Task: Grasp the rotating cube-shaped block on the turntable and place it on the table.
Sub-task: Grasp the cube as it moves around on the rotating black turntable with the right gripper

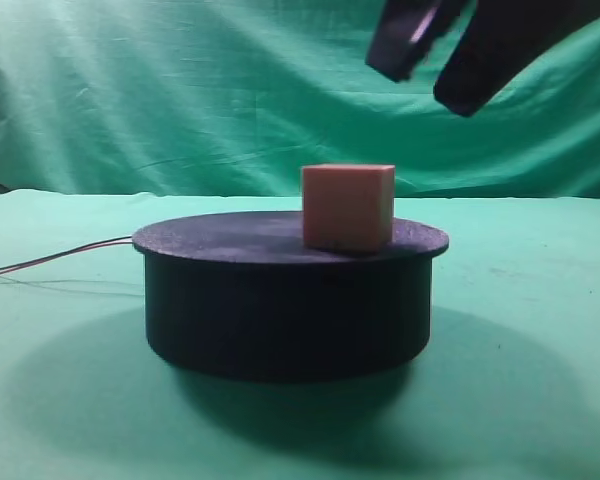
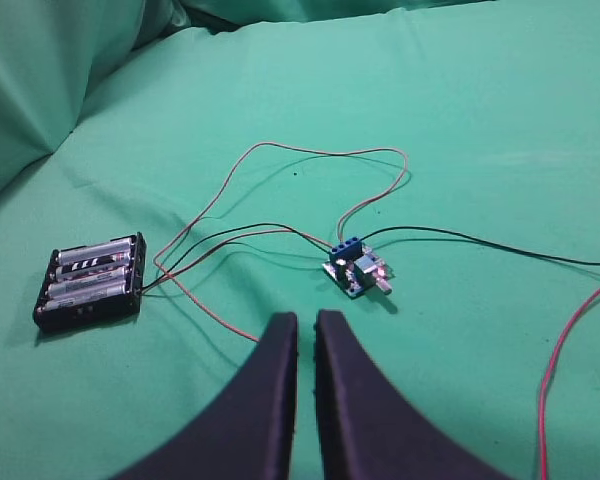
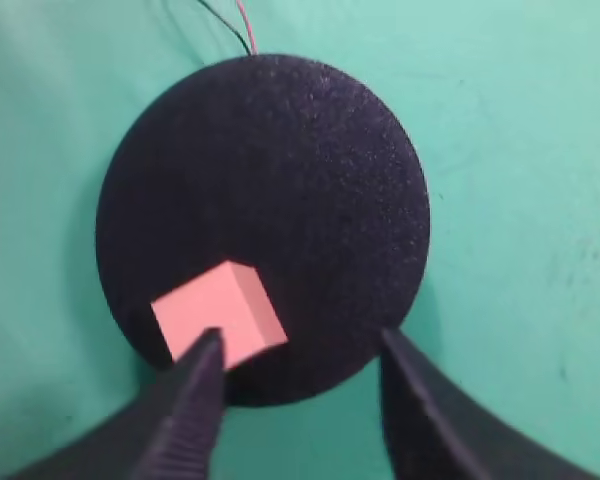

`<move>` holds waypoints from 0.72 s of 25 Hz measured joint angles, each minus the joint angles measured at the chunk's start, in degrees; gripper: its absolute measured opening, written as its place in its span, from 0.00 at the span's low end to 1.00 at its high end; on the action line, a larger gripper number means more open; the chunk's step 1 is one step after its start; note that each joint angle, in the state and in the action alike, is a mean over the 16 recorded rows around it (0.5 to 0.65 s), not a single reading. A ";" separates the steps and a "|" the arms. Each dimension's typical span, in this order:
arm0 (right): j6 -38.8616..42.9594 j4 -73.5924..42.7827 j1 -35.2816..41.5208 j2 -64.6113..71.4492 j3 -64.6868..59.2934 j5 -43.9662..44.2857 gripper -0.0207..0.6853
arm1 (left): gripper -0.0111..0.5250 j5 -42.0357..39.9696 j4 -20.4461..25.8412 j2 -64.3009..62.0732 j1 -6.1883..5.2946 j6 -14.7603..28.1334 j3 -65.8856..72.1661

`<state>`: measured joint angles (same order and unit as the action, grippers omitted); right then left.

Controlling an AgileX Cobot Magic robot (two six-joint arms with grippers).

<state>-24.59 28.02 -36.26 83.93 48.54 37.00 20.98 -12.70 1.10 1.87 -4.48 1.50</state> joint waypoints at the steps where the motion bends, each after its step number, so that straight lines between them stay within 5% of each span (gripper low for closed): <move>1: -0.37 0.03 0.00 0.61 0.14 -0.08 0.88 | 0.02 0.00 0.00 0.00 0.00 0.00 0.00; 11: -2.87 -3.17 0.03 4.38 1.55 -1.10 0.55 | 0.02 0.00 0.00 0.00 0.00 0.00 0.00; 18: 5.86 -13.98 1.58 1.44 4.10 1.08 0.36 | 0.02 0.00 0.00 0.00 0.00 0.00 0.00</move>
<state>-18.72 14.04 -34.68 85.37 52.65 38.08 20.98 -12.70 1.10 1.87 -4.48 1.50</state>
